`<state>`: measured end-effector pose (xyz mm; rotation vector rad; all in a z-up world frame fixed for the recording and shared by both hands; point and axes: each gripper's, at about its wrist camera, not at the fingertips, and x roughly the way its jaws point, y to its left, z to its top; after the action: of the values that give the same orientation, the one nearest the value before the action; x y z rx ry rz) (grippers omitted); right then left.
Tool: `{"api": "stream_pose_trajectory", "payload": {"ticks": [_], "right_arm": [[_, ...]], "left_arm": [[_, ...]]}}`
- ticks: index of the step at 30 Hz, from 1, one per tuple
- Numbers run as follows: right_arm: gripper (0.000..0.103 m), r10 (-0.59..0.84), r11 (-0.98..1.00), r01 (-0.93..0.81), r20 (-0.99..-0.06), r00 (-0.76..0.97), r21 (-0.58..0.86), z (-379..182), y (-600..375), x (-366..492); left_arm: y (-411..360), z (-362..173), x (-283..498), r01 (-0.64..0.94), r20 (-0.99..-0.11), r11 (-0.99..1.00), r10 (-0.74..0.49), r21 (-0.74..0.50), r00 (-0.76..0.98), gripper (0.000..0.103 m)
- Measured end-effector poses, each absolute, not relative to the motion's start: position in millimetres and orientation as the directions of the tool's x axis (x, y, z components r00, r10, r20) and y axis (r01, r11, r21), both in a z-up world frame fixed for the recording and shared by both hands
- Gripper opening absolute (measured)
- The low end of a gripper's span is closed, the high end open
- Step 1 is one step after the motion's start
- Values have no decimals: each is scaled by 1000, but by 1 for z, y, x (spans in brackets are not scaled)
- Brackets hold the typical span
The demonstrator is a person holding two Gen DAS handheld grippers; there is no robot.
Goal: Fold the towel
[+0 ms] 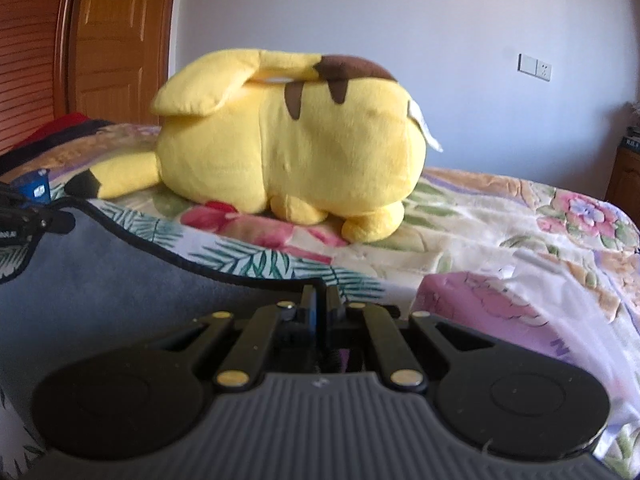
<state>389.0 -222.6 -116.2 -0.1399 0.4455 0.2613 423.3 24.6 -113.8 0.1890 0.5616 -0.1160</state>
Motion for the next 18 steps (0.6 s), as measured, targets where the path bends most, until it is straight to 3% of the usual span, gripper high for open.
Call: {"api": "stream_pose_trajectory", "payload": {"ticks": [1, 3, 6, 7, 9, 13, 18], "right_arm": [[5, 217, 957, -280, -445, 869, -80, -117, -222, 390], [14, 217, 954, -285, -450, 866, -89, -119, -221, 389], [56, 225, 952, -295, -457, 861, -87, -121, -222, 388], [61, 227, 952, -294, -455, 861, -81, -121, -222, 387], [62, 231, 952, -297, -456, 859, -77, -120, -222, 384], [84, 229, 951, -298, -461, 857, -81, -116, -220, 376], [94, 233, 955, -291, -468, 852, -54, -106, -221, 364]], "left_arm": [[24, -116, 424, 161, -541, 975, -55, 150, 839, 15], [24, -120, 424, 154, -547, 974, -40, 164, 836, 45], [24, -121, 421, 151, -552, 977, -44, 150, 833, 67], [24, -121, 420, 150, -550, 978, -47, 144, 834, 71], [24, -119, 417, 159, -548, 978, -61, 133, 834, 85], [23, -114, 409, 158, -546, 982, -75, 106, 835, 91], [22, -105, 397, 157, -550, 983, -80, 94, 831, 98]]}}
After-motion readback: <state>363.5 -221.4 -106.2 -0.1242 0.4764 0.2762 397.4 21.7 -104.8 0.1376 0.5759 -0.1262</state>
